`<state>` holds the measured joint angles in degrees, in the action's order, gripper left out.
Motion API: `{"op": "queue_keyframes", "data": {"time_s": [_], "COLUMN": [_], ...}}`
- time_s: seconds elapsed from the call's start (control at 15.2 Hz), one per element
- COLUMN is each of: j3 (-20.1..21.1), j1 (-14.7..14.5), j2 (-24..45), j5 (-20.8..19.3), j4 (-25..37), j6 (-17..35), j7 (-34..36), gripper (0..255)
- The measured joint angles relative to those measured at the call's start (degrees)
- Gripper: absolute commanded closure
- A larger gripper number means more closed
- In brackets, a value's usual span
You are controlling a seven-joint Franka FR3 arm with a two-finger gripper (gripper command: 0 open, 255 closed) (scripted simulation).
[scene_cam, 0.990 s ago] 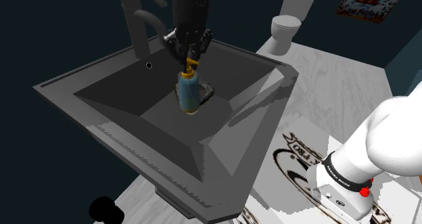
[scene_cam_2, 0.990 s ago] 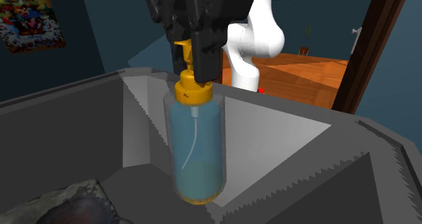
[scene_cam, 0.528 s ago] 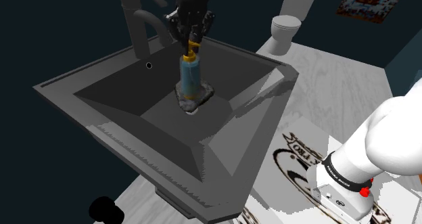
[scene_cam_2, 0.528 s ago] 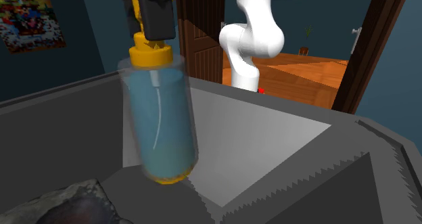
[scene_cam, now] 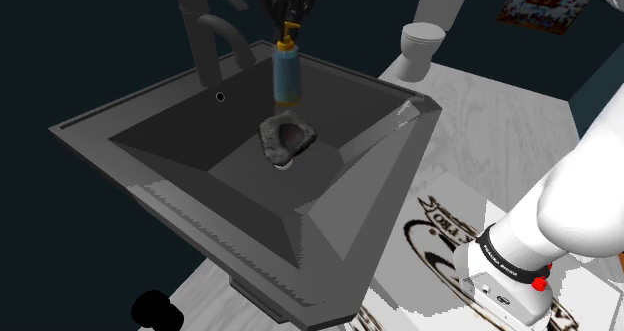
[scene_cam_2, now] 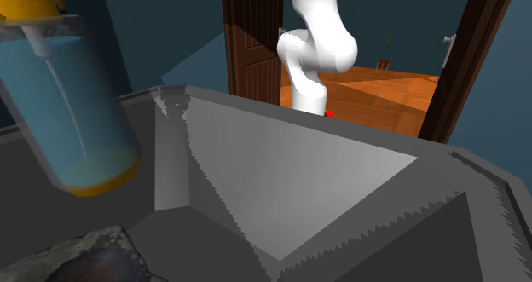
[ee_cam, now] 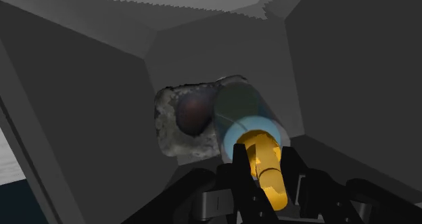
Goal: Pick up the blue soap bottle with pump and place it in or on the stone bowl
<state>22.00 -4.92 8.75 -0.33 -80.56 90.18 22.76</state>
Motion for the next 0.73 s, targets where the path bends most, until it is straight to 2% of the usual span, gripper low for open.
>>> {"op": "queue_keyframes", "data": {"time_s": [0.13, 0.33, 0.46, 0.73], "j3": [-0.68, -1.55, -1.82, -1.97], "j1": [0.62, 0.62, 0.87, 1.71], "j2": [2.62, 9.29, 10.38, 9.09], "j5": [-0.82, -2.9, -3.19, -2.69], "j4": [4.67, 16.13, 17.3, 12.4], "j6": [-2.26, -7.39, -7.58, -3.97], "j7": [-1.51, -3.37, -3.99, -4.59], "gripper": [255, 255, 255, 255]}}
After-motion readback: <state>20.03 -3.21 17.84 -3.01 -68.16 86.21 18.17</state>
